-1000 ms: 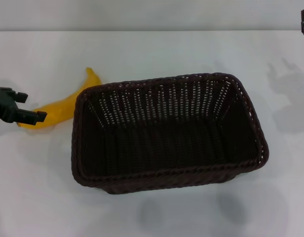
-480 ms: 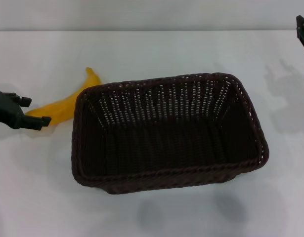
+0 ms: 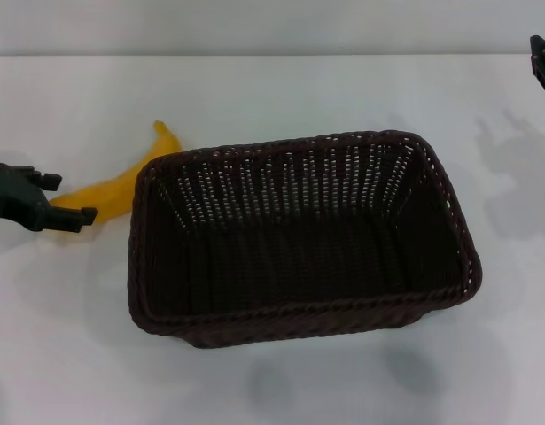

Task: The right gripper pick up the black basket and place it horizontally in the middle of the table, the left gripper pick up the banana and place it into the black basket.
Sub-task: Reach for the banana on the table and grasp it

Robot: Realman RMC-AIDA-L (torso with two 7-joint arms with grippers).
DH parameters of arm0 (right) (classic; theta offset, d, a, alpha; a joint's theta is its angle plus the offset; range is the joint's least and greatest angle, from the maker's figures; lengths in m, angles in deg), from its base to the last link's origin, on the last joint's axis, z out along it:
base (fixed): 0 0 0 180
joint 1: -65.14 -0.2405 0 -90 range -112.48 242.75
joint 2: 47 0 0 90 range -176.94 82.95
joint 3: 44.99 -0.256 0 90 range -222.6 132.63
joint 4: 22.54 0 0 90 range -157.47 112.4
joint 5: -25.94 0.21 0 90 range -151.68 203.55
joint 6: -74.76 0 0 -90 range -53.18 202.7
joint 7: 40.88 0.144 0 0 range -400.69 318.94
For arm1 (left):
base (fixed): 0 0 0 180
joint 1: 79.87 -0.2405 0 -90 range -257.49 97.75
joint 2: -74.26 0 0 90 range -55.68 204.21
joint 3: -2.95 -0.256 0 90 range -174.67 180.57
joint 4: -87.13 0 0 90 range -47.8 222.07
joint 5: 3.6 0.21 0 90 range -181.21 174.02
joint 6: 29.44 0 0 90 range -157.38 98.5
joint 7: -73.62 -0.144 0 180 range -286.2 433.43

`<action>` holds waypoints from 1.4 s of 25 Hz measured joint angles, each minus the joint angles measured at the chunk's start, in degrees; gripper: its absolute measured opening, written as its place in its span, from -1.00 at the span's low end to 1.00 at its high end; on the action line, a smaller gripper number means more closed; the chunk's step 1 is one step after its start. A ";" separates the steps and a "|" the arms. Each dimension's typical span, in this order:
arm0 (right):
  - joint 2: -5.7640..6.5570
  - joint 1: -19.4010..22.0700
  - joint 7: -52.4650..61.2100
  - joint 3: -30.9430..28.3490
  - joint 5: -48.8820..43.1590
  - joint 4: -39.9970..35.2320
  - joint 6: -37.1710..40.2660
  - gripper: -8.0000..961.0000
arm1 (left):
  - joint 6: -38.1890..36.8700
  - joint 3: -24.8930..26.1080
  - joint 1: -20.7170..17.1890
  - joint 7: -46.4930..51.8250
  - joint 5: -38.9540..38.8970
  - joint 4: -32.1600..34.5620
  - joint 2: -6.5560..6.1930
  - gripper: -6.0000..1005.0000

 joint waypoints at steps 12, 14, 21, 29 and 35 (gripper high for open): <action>-0.01 -1.19 0.00 -0.44 0.00 0.69 -1.04 -0.19 | -2.42 -0.11 0.18 -0.92 0.00 -1.13 0.89 0.55; 0.00 -1.29 0.00 -0.44 0.00 0.77 -1.13 -0.19 | -2.97 -0.19 0.19 -0.87 0.21 -1.28 1.23 0.43; 0.00 -1.68 0.00 -0.60 0.00 0.88 -2.18 -0.19 | -3.88 -0.01 0.36 -0.82 -0.31 -1.77 1.44 0.07; -0.01 -1.67 0.00 -0.66 0.00 1.29 -2.45 -0.19 | -3.84 0.10 -0.93 -0.57 -5.73 0.39 1.48 -0.02; -0.01 -2.07 -0.36 -0.37 0.00 0.90 -2.42 -0.19 | 3.29 0.12 -4.86 2.95 -8.76 14.37 3.58 -0.03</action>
